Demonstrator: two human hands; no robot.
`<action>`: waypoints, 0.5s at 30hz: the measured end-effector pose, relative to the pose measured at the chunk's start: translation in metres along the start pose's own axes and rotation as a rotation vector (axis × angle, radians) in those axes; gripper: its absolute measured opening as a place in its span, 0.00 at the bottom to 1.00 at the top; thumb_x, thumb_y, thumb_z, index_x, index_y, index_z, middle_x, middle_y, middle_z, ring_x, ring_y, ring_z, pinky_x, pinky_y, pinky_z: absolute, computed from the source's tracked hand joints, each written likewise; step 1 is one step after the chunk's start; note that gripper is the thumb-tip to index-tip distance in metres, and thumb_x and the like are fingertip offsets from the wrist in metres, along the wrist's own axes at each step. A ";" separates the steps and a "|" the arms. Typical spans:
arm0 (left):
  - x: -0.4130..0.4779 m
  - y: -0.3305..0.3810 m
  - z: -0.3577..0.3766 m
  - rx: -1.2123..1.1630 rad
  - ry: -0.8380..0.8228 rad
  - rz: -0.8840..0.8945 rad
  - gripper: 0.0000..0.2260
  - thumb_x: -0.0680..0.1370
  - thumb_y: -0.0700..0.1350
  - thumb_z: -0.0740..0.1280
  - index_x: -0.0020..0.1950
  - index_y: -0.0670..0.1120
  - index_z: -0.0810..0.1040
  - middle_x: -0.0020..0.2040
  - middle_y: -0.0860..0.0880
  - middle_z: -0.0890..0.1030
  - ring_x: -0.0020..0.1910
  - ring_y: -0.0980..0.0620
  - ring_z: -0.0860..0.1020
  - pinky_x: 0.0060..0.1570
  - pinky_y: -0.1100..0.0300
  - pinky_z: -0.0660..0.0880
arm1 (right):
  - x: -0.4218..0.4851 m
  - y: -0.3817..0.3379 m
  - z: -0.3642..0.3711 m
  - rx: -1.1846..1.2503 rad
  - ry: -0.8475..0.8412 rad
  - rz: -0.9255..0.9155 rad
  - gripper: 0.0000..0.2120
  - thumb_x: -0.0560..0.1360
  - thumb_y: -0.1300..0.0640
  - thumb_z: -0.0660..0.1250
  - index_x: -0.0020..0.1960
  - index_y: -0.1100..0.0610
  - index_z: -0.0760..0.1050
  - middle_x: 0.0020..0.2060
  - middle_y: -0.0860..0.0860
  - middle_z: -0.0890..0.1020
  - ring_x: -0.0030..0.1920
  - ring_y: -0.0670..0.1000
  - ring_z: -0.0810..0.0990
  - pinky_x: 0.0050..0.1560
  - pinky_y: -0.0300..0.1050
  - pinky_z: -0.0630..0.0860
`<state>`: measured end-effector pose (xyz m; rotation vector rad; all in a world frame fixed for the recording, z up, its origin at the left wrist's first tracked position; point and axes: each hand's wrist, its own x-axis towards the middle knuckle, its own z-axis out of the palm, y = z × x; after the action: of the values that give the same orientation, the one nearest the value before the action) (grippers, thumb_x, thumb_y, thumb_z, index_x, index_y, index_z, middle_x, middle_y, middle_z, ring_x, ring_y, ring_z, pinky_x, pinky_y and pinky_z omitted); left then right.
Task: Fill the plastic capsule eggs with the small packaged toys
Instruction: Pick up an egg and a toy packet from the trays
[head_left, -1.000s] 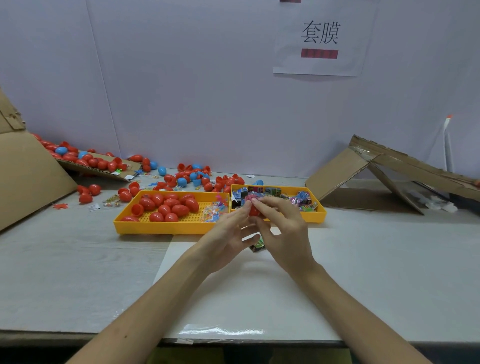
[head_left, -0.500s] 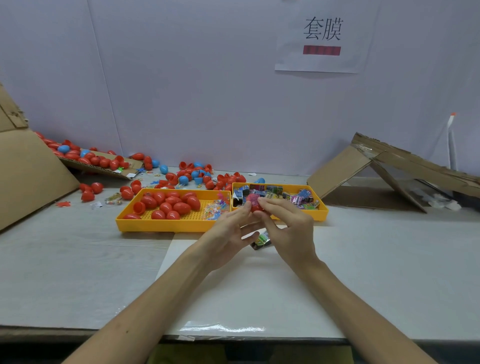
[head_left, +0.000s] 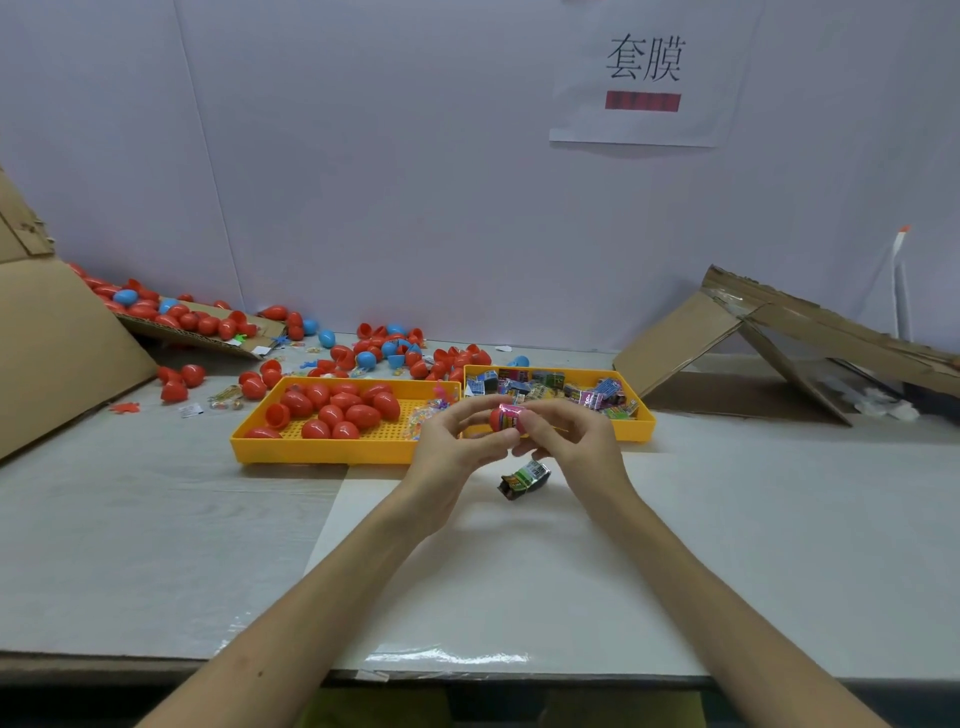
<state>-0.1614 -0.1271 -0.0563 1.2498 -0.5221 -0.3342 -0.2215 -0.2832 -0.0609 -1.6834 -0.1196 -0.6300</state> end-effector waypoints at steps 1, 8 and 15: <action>0.000 -0.001 0.000 -0.007 0.002 0.007 0.17 0.71 0.40 0.77 0.59 0.49 0.83 0.54 0.45 0.84 0.50 0.49 0.85 0.46 0.61 0.80 | 0.000 0.000 -0.001 0.025 -0.002 0.005 0.09 0.77 0.53 0.71 0.54 0.56 0.83 0.40 0.54 0.87 0.41 0.56 0.86 0.39 0.40 0.79; -0.001 0.002 0.000 -0.104 0.065 0.036 0.17 0.68 0.46 0.76 0.55 0.45 0.83 0.52 0.44 0.86 0.52 0.46 0.85 0.47 0.61 0.81 | 0.000 -0.003 -0.001 0.078 -0.014 0.034 0.09 0.76 0.60 0.74 0.55 0.51 0.84 0.47 0.49 0.87 0.46 0.50 0.87 0.42 0.38 0.79; 0.002 -0.002 -0.002 -0.067 0.091 0.057 0.10 0.73 0.35 0.75 0.53 0.45 0.84 0.51 0.47 0.86 0.54 0.47 0.85 0.52 0.57 0.82 | 0.001 -0.004 -0.002 0.275 -0.029 0.201 0.12 0.74 0.51 0.72 0.55 0.53 0.84 0.49 0.57 0.87 0.49 0.57 0.87 0.43 0.40 0.81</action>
<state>-0.1587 -0.1274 -0.0579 1.1770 -0.4638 -0.2435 -0.2226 -0.2841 -0.0564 -1.4177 -0.0535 -0.4171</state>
